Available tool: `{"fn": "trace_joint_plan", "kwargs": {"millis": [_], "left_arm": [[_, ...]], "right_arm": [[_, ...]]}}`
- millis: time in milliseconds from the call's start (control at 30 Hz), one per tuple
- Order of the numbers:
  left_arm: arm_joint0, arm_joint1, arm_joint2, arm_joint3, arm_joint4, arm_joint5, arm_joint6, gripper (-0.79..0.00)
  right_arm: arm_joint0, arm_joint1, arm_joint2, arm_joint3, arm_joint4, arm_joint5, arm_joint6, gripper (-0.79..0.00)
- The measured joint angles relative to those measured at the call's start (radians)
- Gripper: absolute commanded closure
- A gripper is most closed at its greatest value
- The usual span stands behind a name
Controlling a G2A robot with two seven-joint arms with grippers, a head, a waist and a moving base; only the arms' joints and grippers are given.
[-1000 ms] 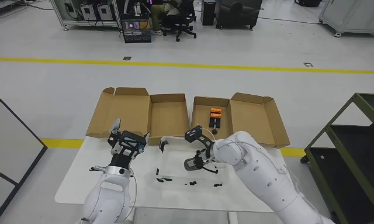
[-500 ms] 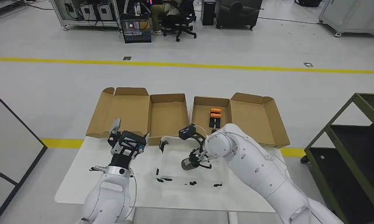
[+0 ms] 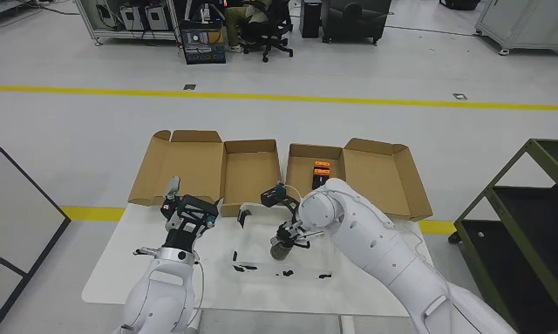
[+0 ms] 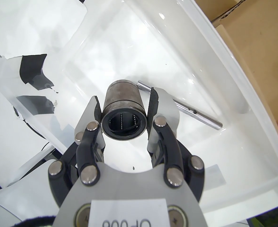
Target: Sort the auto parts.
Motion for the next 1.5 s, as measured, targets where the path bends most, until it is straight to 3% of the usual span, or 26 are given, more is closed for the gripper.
{"fn": "trace_joint_plan", "kwargs": {"millis": [467,700,767,933,1200,1333,1400,1500], "left_arm": [[0.0,0.0,0.0,0.0,0.0,0.0,0.0,-0.785],[0.0,0.0,0.0,0.0,0.0,0.0,0.0,-0.785],[0.0,0.0,0.0,0.0,0.0,0.0,0.0,-0.785],[0.0,0.0,0.0,0.0,0.0,0.0,0.0,-0.785],[0.0,0.0,0.0,0.0,0.0,0.0,0.0,-0.785],[0.0,0.0,0.0,0.0,0.0,0.0,0.0,-0.785],[0.0,0.0,0.0,0.0,0.0,0.0,0.0,-0.785],[0.0,0.0,0.0,0.0,0.0,0.0,0.0,-0.785]], "right_arm": [[0.032,-0.028,-0.014,0.046,0.02,-0.015,0.002,-0.372],[-0.006,-0.005,0.023,-0.022,-0.008,0.002,0.008,-0.363],[-0.018,0.003,0.035,-0.045,-0.02,0.012,0.013,-0.305],[-0.056,0.026,0.073,-0.104,-0.05,0.032,0.029,-0.357],[-0.129,0.066,0.144,-0.218,-0.093,0.04,0.049,-0.336],[-0.148,0.075,0.16,-0.231,-0.106,0.052,0.065,-0.268],[-0.151,0.076,0.16,-0.223,-0.109,0.055,0.071,-0.326],[-0.149,0.075,0.16,-0.206,-0.103,0.055,0.074,-0.339]]}}
